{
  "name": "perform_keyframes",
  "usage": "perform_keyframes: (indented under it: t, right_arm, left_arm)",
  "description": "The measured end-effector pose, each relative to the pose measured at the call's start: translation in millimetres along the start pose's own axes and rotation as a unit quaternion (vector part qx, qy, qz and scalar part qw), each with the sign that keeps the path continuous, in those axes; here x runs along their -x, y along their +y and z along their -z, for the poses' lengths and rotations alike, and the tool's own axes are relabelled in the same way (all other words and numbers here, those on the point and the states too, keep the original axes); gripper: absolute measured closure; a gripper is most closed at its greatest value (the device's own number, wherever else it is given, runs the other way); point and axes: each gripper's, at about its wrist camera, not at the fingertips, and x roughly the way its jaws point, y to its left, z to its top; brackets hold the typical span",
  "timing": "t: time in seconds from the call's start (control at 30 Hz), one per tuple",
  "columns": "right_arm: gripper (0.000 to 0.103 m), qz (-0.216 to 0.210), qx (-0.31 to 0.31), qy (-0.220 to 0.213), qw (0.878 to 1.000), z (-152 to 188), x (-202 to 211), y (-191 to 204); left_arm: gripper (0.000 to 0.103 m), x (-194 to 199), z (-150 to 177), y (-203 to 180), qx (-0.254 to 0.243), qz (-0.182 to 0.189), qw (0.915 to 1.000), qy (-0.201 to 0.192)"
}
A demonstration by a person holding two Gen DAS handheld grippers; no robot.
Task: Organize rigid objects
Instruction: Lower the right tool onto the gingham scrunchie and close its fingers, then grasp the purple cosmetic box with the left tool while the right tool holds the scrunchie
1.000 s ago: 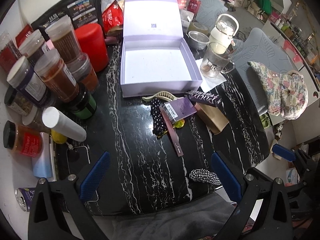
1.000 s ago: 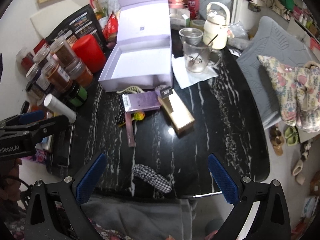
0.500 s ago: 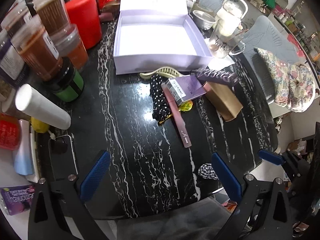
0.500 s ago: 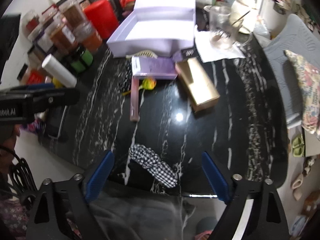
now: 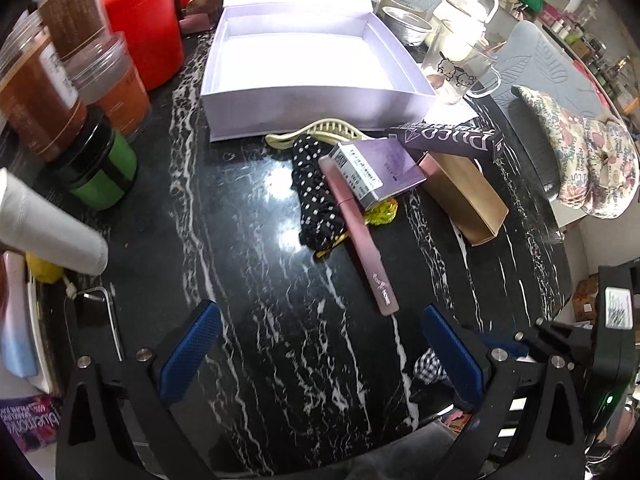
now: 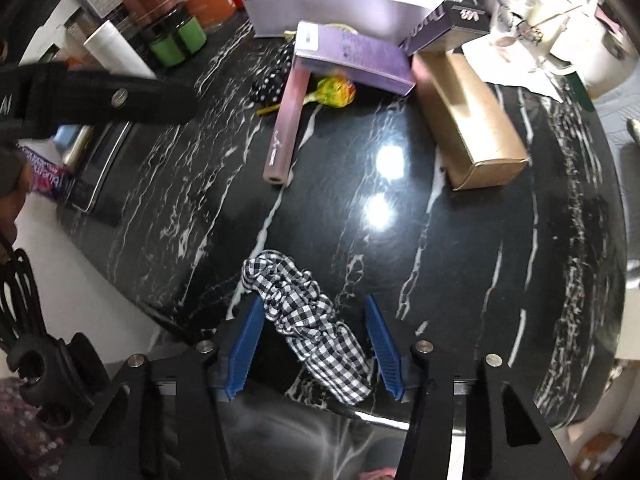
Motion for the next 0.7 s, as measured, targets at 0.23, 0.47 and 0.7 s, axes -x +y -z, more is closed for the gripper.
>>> perform_keyframes:
  t: [0.23, 0.47, 0.7]
  right_arm:
    - [0.077, -0.022, 0.007, 0.003, 1.0, -2, -8, 1]
    - [0.08, -0.024, -0.031, -0.004, 0.999, -18, 2, -24]
    - [0.08, -0.024, -0.079, -0.024, 0.996, -37, 29, -59]
  left_arm:
    - [0.0, -4, -23, -9, -0.017, 0.002, 0.9998, -0.01]
    - [0.0, -11, -49, -20, -0.042, -0.001, 0.999, -0.017]
    - [0.0, -24, -78, -32, -0.065, 0.007, 0.9978, -0.009]
